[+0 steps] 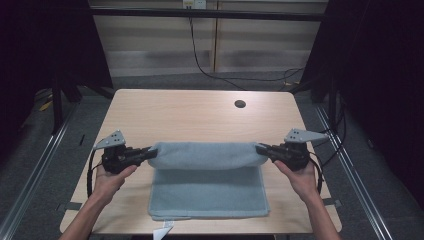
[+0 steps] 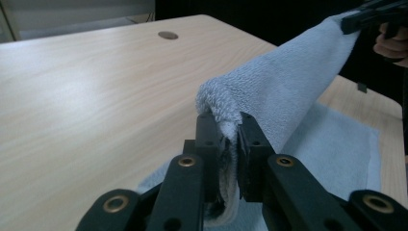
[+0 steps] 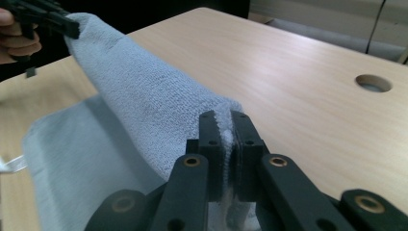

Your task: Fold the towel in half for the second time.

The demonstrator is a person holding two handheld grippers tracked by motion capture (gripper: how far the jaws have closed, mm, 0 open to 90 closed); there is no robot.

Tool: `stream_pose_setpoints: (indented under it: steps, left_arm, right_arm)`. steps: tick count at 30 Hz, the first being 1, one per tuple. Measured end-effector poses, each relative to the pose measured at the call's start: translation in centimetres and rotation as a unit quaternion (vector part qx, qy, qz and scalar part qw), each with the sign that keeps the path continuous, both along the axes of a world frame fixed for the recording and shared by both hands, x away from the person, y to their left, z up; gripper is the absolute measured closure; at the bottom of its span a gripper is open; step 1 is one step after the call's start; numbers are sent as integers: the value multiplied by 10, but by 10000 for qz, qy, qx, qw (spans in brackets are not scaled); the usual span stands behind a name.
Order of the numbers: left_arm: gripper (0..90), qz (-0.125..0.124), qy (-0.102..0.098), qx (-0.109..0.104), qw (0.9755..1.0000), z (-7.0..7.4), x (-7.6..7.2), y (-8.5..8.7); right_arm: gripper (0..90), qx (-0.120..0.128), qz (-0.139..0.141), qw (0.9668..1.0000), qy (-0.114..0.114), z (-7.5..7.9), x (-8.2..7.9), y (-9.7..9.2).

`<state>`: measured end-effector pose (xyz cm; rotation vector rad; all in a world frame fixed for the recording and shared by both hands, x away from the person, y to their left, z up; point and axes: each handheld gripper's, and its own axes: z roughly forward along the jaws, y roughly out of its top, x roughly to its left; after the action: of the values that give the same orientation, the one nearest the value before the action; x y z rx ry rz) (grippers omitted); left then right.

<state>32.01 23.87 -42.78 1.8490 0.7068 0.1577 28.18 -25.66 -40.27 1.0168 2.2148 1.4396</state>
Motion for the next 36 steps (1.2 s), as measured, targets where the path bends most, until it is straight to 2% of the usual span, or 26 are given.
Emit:
stream_pose_setpoints:
  steps: [2,6,8,14,20,22,24,25,27,29,30,32,33,35,36]
  left_arm:
    - [818,-66,43,7,10000,-3,-8,1]
    - [815,-171,185,37,9997,-14,-25,1]
    - [811,-192,210,186,9994,-17,-32,0]
    - [804,-358,307,351,9983,-28,-59,2]
    - [783,-499,613,370,9962,-48,-79,6]
    - [766,-550,650,367,9957,-50,-82,5]
    - [708,-600,657,242,9957,-49,-83,7]
    - [692,-560,620,163,9964,-48,-84,7]
    - [666,-539,543,91,9970,-45,-84,9]
    - [652,-355,451,-131,9983,-42,-82,13]
    - [649,-310,474,-147,9983,-42,-79,14]
    - [610,-68,453,6,9990,-43,-73,16]
    - [582,-24,474,14,9989,-44,-70,17]
    - [551,199,493,196,9984,-47,-61,19]
    - [520,229,508,249,9981,-49,-58,20]
  right_arm:
    - [852,-35,31,10000,7,-4,-10,1]
    - [850,69,77,9999,52,-11,-25,1]
    - [848,18,100,9999,128,-16,-33,2]
    - [844,-103,214,9992,315,-35,-58,4]
    - [822,-99,276,9988,400,-47,-85,3]
    - [788,26,261,9986,457,-53,-92,0]
    - [756,110,292,9980,558,-58,-98,-3]
    - [747,77,292,9978,583,-59,-101,-3]
    - [717,200,295,9976,595,-60,-102,-5]
    - [698,291,297,9976,547,-59,-101,-6]
    - [688,353,276,9977,500,-58,-101,-7]
    - [673,358,232,9979,495,-57,-98,-6]
    - [647,348,159,9980,505,-57,-96,-5]
    - [629,339,61,9982,491,-57,-92,-6]
    - [602,349,-29,9983,475,-57,-89,-7]
